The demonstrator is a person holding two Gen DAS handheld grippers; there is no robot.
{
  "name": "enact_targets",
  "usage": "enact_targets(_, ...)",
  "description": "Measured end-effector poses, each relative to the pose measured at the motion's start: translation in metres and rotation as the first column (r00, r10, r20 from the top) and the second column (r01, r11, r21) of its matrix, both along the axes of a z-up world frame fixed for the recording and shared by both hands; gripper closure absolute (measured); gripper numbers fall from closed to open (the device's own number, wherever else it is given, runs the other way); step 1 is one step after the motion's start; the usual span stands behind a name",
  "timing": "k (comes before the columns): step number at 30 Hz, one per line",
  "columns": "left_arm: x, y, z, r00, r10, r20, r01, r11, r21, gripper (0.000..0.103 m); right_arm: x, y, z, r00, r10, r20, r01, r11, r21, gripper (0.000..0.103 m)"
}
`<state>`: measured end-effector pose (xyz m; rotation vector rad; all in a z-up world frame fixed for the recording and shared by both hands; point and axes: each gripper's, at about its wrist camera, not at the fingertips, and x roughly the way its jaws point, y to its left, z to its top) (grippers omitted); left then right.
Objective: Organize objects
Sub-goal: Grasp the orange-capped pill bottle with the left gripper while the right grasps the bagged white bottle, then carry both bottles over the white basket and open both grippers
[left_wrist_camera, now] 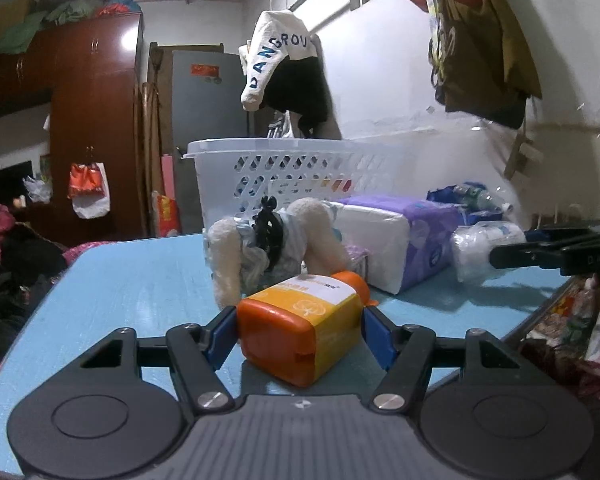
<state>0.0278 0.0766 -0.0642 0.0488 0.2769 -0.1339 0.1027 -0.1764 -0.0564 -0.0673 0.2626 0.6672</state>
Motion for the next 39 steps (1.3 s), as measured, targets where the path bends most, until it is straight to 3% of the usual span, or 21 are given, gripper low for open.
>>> enact_targets(10, -0.023, -0.002, 0.041, 0.992, -0.028, 0.125, 0.036, 0.997, -0.061, 0.034, -0.001, -0.013, 0.032, 0.998, 0.016, 0.068, -0.021, 0.997, 0.075, 0.047)
enact_targets(13, -0.019, -0.002, 0.071, 0.982, -0.025, 0.186, 0.036, 0.998, -0.055, 0.034, 0.008, -0.013, 0.054, 0.994, 0.010, 0.108, -0.021, 0.995, 0.101, 0.047)
enact_targets(17, 0.019, 0.000, 0.125, 0.976, 0.005, 0.220, 0.004, 0.999, -0.038, 0.034, 0.036, -0.001, 0.091, 0.985, -0.010, 0.170, -0.009, 0.994, 0.109, 0.048)
enact_targets(20, 0.080, 0.001, 0.162, 0.986, 0.051, 0.158, -0.046, 0.998, -0.032, 0.034, 0.077, 0.021, 0.114, 0.984, -0.060, 0.168, 0.051, 0.997, 0.060, 0.048)
enact_targets(22, 0.127, 0.002, 0.175, 0.994, 0.082, 0.078, -0.079, 0.996, -0.040, 0.034, 0.116, 0.035, 0.125, 0.993, -0.076, 0.091, 0.072, 0.996, 0.046, 0.048)
enact_targets(27, 0.228, -0.005, 0.176, 0.977, 0.166, -0.133, -0.166, 0.986, 0.014, 0.034, 0.192, 0.067, 0.127, 0.984, -0.166, -0.068, 0.163, 0.986, -0.040, 0.048)
enact_targets(31, 0.258, -0.004, 0.160, 0.947, 0.224, -0.228, -0.220, 0.975, 0.042, 0.034, 0.211, 0.076, 0.115, 0.973, -0.178, -0.145, 0.168, 0.983, -0.077, 0.048)
enact_targets(35, 0.269, -0.002, 0.146, 0.923, 0.251, -0.291, -0.242, 0.968, 0.065, 0.034, 0.214, 0.079, 0.105, 0.969, -0.184, -0.167, 0.171, 0.981, -0.093, 0.048)
enact_targets(39, 0.270, 0.002, 0.133, 0.916, 0.237, -0.323, -0.230, 0.971, 0.059, 0.034, 0.209, 0.082, 0.101, 0.969, -0.181, -0.171, 0.163, 0.980, -0.112, 0.048)
